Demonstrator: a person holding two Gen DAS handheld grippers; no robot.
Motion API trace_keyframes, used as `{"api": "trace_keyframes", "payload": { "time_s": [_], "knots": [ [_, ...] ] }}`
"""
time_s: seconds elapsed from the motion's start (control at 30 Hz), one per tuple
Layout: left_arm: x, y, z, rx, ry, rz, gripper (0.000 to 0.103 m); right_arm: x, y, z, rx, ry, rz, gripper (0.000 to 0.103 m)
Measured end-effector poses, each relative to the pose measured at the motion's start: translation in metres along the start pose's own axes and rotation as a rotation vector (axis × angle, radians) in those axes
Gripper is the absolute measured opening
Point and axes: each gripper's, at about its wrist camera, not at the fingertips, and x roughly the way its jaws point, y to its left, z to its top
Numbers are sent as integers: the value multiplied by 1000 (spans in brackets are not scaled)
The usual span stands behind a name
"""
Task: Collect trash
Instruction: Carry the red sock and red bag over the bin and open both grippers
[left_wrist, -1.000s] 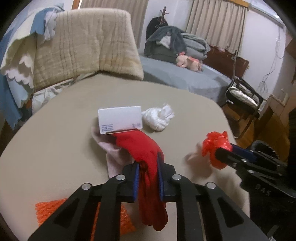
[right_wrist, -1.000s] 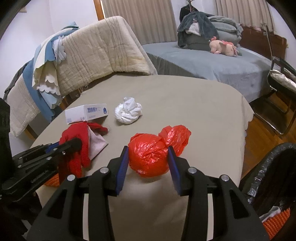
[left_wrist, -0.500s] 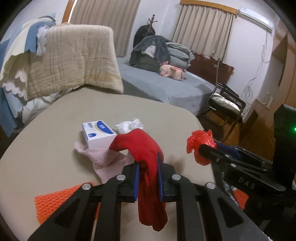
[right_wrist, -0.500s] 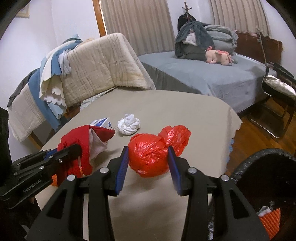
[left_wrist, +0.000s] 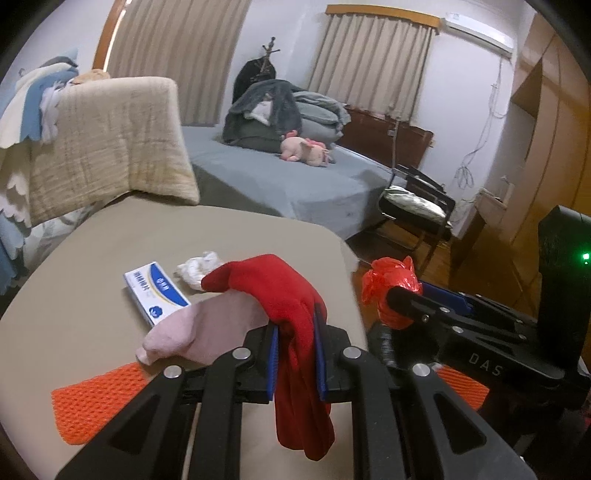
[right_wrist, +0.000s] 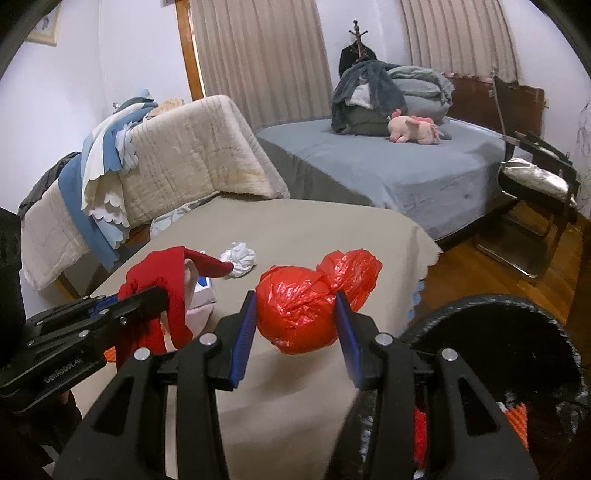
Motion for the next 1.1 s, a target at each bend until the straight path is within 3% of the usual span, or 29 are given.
{"api": "trace_keyframes", "payload": {
  "time_s": [0.23,0.5,0.77,0.97,1.1],
  "knots": [
    [13,-19,-14,49,31,-17,16,-12,-15,-11,12,5,-31,40],
    [26,-15,-33,38,90,-27,16,-7,-25,-26,28,42,-52,40],
    [44,-12,-10,34,45,-35,16,-6,-31,-19,32,27,-64,40],
    [36,-26,10,56,-24,-75,16,-7,-44,-10,47,8,-87,40],
    [34,-31,9,65,-30,-82,16,-6,-51,-10,50,6,-101,40]
  ]
}}
